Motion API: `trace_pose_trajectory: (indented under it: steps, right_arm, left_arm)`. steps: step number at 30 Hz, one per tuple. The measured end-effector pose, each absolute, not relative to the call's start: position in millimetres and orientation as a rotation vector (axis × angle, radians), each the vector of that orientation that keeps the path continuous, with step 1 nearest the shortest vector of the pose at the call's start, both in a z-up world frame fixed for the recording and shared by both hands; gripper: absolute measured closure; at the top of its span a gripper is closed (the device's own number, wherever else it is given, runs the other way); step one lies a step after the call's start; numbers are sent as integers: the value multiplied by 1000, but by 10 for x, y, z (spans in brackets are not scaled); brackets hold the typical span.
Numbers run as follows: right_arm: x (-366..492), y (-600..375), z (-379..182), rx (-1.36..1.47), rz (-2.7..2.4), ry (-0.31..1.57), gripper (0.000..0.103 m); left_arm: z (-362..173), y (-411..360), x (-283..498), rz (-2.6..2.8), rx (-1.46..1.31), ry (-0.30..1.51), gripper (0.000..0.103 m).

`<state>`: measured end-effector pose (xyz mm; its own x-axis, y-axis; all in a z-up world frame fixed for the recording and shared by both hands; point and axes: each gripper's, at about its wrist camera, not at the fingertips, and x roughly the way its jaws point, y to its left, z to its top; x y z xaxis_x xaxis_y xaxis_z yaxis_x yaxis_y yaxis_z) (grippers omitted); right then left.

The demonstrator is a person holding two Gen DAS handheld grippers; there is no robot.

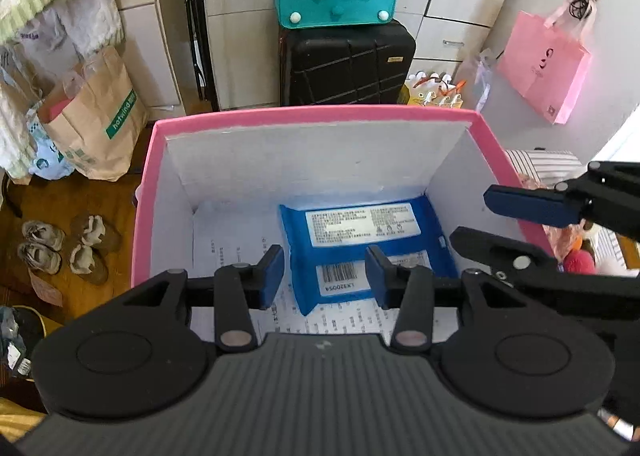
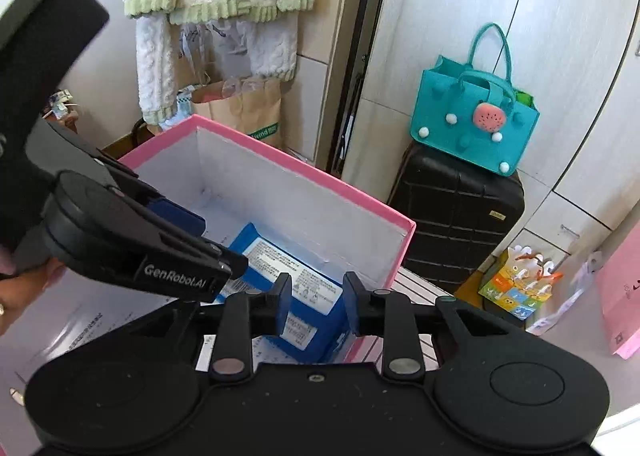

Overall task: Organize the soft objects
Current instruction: 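Lower the pack into the pink box and open the left tool, then withdraw the left tool from the box toward the lilac plush toy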

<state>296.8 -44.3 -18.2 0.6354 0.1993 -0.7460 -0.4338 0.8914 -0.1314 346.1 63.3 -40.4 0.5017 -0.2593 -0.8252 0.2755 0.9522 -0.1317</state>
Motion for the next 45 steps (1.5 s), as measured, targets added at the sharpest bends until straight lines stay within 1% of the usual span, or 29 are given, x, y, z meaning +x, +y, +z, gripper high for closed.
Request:
trace_pose_trajectory:
  steps: [6,18,20,26,29,33,36,38,39,42,45]
  right_arm:
    - [2810,-628,-72,-217,453,821,71]
    - [2324,-879,256,-110,555,807,68]
    - [2224,-902,310,-98,579,804,66]
    - [1999,-1022,454,-37,652,813,64]
    - [1851,-1067,533,-29,658,802,61]
    - [1617,-1098,671,-60,655,771,54]
    - [1397,-1134,771,-84,659,741,48]
    - [1281,-1146,817,-96,664,727,43]
    - [1221,-1153,833,-103,666,720,41]
    - [1038,-1182,859,-121,670,704,41]
    - [876,-1214,867,-142,673,688,40]
  left_arm:
    - [-264,630,3265,-345,71,1007,58]
    - [291,615,2686,-388,170,951,44]
    - [368,619,2573,-389,180,942,38]
    - [603,644,2261,-409,213,901,33]
    - [697,649,2079,-412,227,880,31]
    - [769,643,1818,-426,241,872,29]
    - [796,621,1645,-441,257,870,23]
    - [804,605,1547,-445,260,867,17]
    - [807,596,1502,-447,261,865,16]
    - [803,572,1336,-455,269,860,15]
    - [795,547,1200,-468,273,849,10]
